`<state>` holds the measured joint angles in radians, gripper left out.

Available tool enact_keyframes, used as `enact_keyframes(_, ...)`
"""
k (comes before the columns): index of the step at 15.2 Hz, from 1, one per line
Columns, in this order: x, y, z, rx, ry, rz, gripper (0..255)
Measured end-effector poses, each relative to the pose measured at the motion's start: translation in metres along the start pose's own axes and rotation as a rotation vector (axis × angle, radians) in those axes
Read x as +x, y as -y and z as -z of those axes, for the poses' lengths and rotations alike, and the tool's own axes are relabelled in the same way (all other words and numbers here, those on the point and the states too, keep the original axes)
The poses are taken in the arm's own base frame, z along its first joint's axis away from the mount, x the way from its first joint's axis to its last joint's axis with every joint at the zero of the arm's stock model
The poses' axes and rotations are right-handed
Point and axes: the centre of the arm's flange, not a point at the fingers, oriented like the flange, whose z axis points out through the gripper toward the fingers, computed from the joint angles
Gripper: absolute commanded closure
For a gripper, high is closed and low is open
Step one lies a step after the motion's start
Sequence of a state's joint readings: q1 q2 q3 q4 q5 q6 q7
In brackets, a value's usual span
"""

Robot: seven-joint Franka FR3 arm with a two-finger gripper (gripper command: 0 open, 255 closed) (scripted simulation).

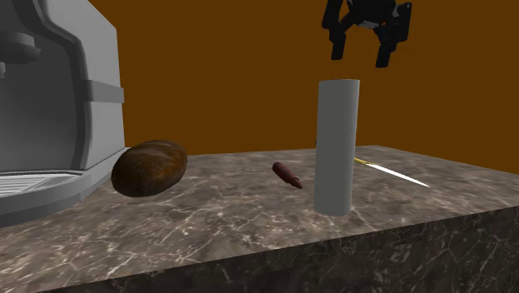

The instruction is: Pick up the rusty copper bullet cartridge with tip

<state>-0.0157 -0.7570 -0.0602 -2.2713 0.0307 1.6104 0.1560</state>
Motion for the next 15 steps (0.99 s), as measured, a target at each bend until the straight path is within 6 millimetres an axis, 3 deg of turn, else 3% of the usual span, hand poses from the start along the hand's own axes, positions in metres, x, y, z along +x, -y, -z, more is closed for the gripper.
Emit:
enact_keyframes(3, 0.007, 0.003, -0.014, -0.003, 0.004, -0.003, 0)
enact_keyframes(15, 0.086, 0.044, -0.143, -0.023, 0.032, -0.038, 0)
